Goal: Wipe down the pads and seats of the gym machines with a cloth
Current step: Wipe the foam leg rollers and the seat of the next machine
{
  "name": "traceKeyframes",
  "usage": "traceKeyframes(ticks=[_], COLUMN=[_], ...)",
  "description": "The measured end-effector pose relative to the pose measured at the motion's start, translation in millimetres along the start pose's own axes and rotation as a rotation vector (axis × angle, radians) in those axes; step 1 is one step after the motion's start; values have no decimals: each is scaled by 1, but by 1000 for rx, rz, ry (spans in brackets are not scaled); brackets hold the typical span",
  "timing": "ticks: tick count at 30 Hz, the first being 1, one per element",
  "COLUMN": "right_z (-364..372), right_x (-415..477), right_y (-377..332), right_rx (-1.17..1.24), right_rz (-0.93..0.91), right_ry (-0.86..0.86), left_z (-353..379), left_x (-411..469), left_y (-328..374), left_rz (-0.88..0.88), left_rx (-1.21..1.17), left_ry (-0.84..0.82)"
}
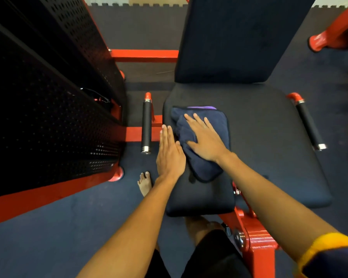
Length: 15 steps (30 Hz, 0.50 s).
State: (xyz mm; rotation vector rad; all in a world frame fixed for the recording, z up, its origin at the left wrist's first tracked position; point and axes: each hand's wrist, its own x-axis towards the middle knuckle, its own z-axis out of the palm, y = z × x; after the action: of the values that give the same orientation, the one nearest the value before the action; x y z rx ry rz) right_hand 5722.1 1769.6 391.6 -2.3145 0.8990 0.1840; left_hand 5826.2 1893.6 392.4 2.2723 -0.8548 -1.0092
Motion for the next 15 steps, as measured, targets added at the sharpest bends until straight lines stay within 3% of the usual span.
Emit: traceKeyframes(ticks=[4, 10, 15], right_z=[0, -24, -27], right_x=[3, 92, 74], right_y=[6, 4, 21], right_rx=[-18, -5, -19], right_rz=[-32, -65, -186], right_ry=[-53, -97, -132], left_z=[0, -4, 0], left_x=[5, 32, 32], left_y=[5, 19, 20], left_rz=[-37, -95, -105], left_rx=[-31, -106, -91], left_ry=[0, 48, 53])
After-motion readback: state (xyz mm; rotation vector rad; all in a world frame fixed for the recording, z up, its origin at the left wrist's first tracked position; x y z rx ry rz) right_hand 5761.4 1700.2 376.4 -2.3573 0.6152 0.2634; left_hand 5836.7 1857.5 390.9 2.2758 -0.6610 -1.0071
